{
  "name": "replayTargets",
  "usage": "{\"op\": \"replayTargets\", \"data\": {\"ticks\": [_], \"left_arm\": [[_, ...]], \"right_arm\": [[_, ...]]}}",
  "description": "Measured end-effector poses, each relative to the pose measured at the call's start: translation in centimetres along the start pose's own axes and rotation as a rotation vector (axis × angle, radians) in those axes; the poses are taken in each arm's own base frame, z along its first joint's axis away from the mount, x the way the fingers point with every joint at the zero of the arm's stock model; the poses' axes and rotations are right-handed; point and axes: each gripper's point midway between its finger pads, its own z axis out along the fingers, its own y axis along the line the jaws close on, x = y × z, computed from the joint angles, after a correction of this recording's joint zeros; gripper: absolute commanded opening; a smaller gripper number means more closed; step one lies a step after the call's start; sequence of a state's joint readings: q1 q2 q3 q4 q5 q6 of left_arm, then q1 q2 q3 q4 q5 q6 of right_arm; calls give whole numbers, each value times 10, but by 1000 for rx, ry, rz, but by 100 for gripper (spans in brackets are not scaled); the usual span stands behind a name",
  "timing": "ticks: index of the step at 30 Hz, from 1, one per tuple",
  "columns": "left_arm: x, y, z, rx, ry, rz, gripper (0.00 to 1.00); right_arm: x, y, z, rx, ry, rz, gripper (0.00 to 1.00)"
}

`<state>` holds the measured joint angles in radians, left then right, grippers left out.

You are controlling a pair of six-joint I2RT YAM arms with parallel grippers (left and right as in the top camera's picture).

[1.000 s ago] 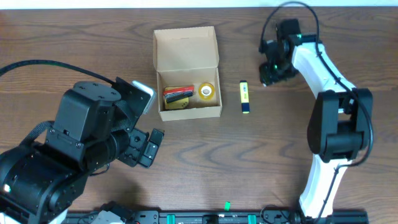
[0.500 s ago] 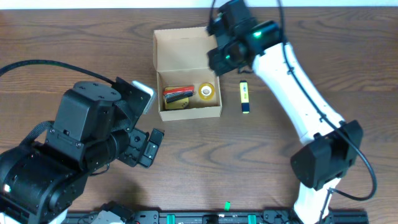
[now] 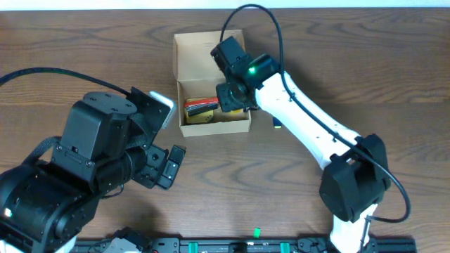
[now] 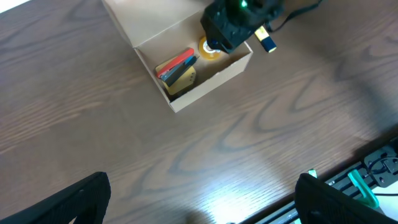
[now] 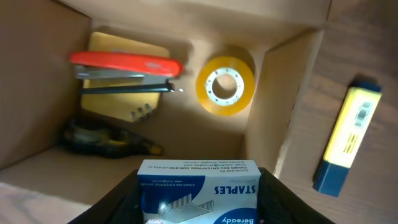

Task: Pack container
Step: 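Carry the staples box with the right gripper into the box, then release the staples box beside the tape and raise the right gripper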

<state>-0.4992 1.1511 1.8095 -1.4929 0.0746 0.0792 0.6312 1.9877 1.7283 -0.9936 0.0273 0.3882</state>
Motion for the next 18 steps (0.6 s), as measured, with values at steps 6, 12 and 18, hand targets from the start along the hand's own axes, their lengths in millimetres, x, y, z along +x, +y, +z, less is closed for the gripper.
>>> {"op": "replayTargets", "data": {"ticks": [6,12,18], "left_arm": [[0,0,0,0,0,0,95],[0,0,0,0,0,0,95],[0,0,0,0,0,0,95]], "right_arm": [[10,-5,22,10,5,40,34],[13,-5,28,11,7,55,35],[14,-6,28,13,11,64,46]]}}
